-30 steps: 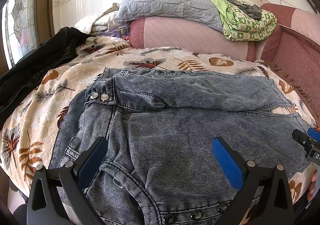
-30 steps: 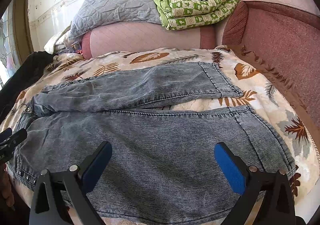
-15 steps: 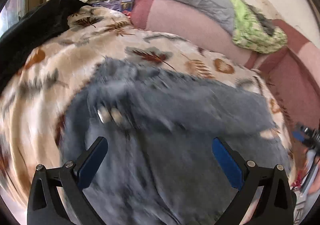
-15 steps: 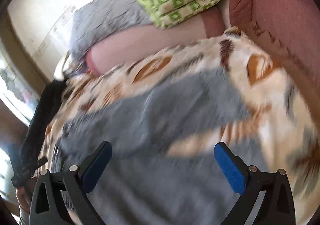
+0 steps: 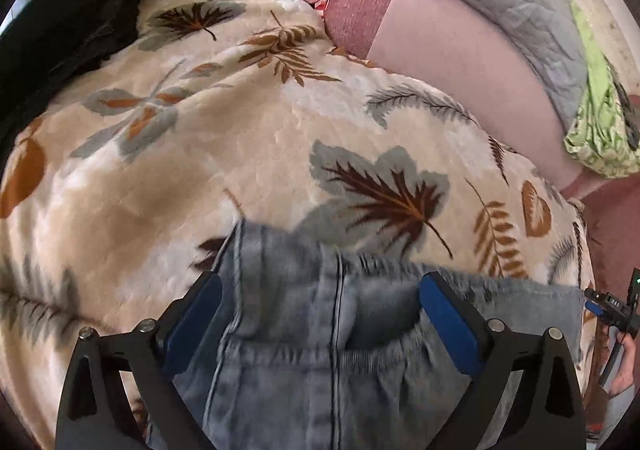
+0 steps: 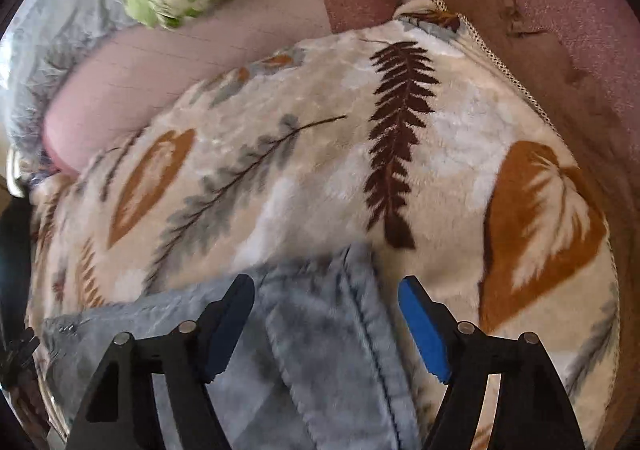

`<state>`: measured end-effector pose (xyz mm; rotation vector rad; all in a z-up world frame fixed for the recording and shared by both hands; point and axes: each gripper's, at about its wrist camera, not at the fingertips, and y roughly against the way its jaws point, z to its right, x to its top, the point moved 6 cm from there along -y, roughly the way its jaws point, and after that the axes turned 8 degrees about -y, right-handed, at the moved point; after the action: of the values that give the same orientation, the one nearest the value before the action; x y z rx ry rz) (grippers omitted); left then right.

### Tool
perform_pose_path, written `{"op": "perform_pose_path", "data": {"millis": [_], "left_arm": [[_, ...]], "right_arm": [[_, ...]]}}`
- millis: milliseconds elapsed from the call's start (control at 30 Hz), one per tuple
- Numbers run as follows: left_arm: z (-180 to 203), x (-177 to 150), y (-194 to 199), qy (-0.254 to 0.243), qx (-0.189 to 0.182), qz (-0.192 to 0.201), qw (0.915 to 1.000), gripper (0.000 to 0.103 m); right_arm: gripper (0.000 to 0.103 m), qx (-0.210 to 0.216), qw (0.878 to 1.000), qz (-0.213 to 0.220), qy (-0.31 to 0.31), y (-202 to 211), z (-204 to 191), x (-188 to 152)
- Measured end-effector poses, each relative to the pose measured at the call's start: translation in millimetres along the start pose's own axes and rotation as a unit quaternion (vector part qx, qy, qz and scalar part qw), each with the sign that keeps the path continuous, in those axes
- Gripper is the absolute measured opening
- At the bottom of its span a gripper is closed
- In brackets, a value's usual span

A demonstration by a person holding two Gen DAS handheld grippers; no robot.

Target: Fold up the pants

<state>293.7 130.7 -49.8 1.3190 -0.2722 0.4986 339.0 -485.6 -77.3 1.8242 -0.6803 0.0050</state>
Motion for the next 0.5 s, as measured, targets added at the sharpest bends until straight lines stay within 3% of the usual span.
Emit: {"op": "perform_pose_path", "data": {"millis": [67,100,133,167,200,233,267,500], "left_arm": [[-1.3,1.9,-12.5,0.008,0.003,-0.009,0.9999,0.096],[-1.7,3.2,-17.7,0.011,0.002,-0.013,0.9999,0.084],[-5.1,3.1,-25.1,0.009,0.025,-0.022,0.9994,0.074],[-6.7,0.2,-28.3,0.004,0.047,-0.032,0.9984,0.050],[-8.7,1.8,-29.9,-0.003,0.068,-0.035,0.9971,0.039],[-8.2,5.0,-27.6,-0.010,0.072,-0.030,0.9969,0.029],[-8.7,6.9,-26.5,-0.019,0.085,-0.033,0.9956,0.006],[-8.6,9.2,-16.3,-0.031,0.084,-0.031,0.9955,0.005]], "right_arm": [[0.075,-0.010,1.000,-0.003,-0.001,-11.7,1.0,2.3],[0.060,-0.007,1.000,-0.009,0.003,-16.3,-0.5,1.9],[0.048,-0.016,1.000,-0.014,0.010,-19.7,-0.4,2.7],[0.044,-0.029,0.999,-0.008,0.019,-20.5,-1.3,3.3],[0.030,-0.032,0.999,-0.005,0.027,-19.2,-2.9,2.9],[0.027,-0.030,0.999,-0.004,0.028,-18.0,-4.3,2.7],[0.027,-0.032,0.999,0.001,0.032,-14.9,-5.2,2.5],[0.022,-0.033,0.997,0.032,0.056,22.4,-12.8,-4.0]]}}
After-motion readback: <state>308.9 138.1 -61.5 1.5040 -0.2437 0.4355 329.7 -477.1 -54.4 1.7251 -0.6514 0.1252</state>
